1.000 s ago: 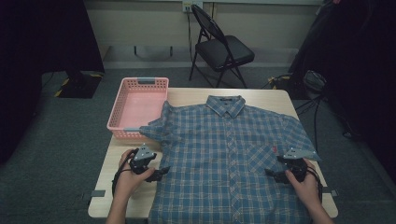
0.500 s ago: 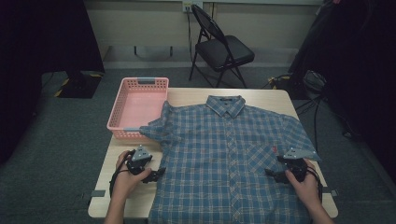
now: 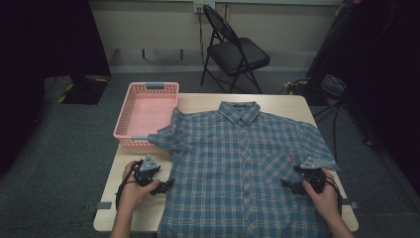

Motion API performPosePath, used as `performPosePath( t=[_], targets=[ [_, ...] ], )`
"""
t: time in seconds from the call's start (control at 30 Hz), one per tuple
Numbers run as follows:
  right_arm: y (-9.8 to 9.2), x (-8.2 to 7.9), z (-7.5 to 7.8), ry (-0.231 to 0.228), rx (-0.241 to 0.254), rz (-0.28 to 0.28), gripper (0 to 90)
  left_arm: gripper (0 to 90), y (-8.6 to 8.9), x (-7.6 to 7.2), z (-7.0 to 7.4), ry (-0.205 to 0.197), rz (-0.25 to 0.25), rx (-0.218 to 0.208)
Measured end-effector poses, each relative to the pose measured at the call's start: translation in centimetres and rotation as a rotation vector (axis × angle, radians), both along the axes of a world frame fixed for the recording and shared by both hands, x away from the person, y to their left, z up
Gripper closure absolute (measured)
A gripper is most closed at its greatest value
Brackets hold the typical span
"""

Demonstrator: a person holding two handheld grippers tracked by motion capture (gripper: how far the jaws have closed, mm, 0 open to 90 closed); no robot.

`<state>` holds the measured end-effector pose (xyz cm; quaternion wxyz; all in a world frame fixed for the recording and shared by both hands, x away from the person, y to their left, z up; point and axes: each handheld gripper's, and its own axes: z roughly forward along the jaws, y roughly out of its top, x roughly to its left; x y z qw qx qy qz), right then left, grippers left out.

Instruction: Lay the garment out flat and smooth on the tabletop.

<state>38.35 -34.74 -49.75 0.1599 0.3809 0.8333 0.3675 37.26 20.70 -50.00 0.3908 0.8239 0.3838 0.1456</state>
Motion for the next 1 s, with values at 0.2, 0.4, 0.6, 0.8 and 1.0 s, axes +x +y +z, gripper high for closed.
performPosePath(
  t=[0.2, 0.4, 0.6, 0.8, 1.0],
  targets=[
    [0.0, 0.0, 0.0, 0.0, 0.0, 0.0, 14.7, 14.9, -0.37, -0.02, -0.03, -0.011, -0.014, 0.04],
    [0.0, 0.0, 0.0, 0.0, 0.0, 0.0, 14.7, 13.7, -0.53, -0.07, -0.04, -0.015, -0.009, 0.057],
    [0.0, -0.01, 0.0, 0.0, 0.0, 0.0, 14.7, 13.3, -0.53, -0.07, -0.05, -0.015, -0.007, 0.059],
    [0.01, -0.01, 0.0, 0.0, 0.0, 0.0, 14.7, 13.2, -0.53, -0.06, -0.04, -0.017, -0.008, 0.061],
    [0.01, -0.01, 0.0, 0.0, 0.0, 0.0, 14.6, 13.2, -0.54, -0.07, -0.05, -0.016, -0.007, 0.059]
  ],
)
